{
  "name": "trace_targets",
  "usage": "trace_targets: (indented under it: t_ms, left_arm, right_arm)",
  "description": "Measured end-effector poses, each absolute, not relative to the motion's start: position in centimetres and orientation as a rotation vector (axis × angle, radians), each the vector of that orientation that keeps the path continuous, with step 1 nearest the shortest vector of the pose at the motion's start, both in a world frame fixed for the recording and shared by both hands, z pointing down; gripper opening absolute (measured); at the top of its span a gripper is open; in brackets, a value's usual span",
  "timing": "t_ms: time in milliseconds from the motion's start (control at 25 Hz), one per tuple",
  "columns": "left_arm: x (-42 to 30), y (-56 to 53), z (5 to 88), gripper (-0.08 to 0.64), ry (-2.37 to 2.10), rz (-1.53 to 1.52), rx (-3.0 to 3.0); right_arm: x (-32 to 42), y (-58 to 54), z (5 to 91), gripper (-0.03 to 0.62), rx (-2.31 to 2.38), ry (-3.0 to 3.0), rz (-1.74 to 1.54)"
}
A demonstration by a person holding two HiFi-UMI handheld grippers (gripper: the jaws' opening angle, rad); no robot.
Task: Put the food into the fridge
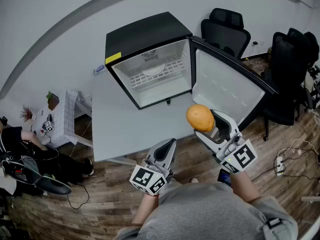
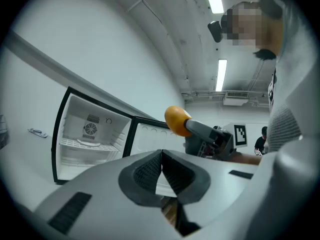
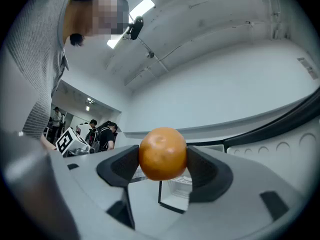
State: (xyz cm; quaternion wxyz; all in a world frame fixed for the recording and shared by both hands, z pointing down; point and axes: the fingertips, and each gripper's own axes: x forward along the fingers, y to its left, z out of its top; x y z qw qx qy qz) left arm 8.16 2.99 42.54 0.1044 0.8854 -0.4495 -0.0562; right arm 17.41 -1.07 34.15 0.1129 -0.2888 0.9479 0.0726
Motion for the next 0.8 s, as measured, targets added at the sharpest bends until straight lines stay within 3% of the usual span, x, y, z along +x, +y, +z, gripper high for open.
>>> trace_targets:
  t_ms: [800]
  left_arm:
    - [8.3, 1.3, 41.5, 0.011, -1.256, -0.197, 2.707]
  right_arm:
    - [14.5, -0.9, 33.6, 0.311, -0.761, 2.802, 0.226]
